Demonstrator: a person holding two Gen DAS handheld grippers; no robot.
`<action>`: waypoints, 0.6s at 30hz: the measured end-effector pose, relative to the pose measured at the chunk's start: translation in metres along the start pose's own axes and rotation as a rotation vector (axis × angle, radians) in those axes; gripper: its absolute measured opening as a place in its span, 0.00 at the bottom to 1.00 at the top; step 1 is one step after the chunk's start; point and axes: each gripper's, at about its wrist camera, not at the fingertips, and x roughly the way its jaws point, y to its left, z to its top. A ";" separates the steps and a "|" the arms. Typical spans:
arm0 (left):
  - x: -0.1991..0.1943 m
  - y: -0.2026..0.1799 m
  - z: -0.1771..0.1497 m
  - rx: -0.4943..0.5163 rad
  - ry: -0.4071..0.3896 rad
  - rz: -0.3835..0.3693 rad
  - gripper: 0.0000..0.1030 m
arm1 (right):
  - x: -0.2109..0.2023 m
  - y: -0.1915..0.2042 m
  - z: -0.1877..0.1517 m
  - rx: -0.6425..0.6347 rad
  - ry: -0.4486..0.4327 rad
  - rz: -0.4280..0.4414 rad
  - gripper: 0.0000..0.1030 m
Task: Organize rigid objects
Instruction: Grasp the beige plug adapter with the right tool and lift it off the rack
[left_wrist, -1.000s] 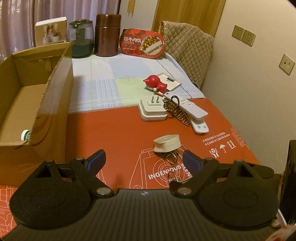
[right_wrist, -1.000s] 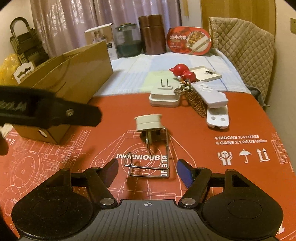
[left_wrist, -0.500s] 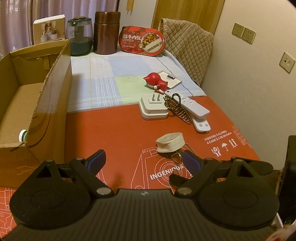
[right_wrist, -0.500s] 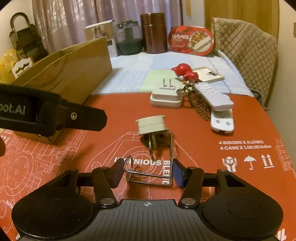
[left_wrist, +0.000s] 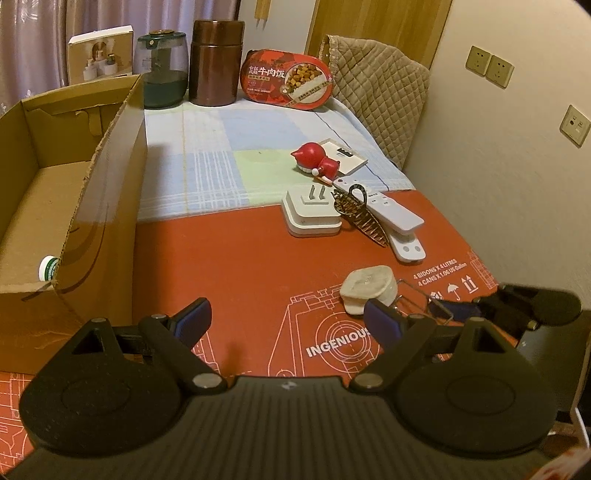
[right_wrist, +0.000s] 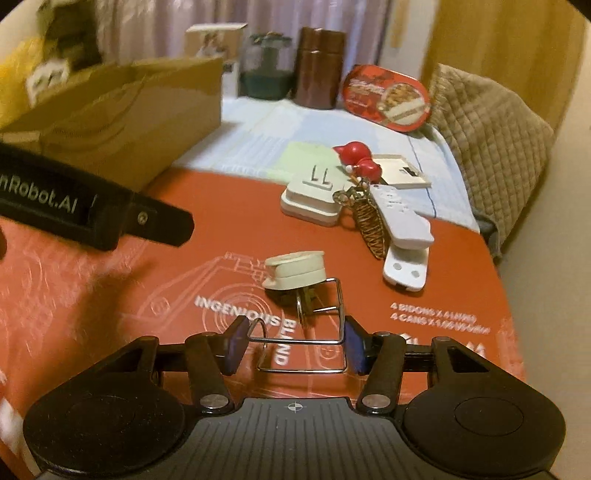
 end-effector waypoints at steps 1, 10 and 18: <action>0.000 0.000 0.000 -0.002 -0.001 -0.003 0.85 | 0.001 0.001 0.001 -0.053 0.013 -0.009 0.49; 0.005 0.001 -0.006 -0.016 -0.004 -0.041 0.85 | 0.012 0.005 -0.008 -0.465 0.077 -0.155 0.49; 0.007 0.001 -0.011 -0.013 0.000 -0.064 0.85 | 0.013 -0.014 0.001 -0.319 0.036 -0.090 0.00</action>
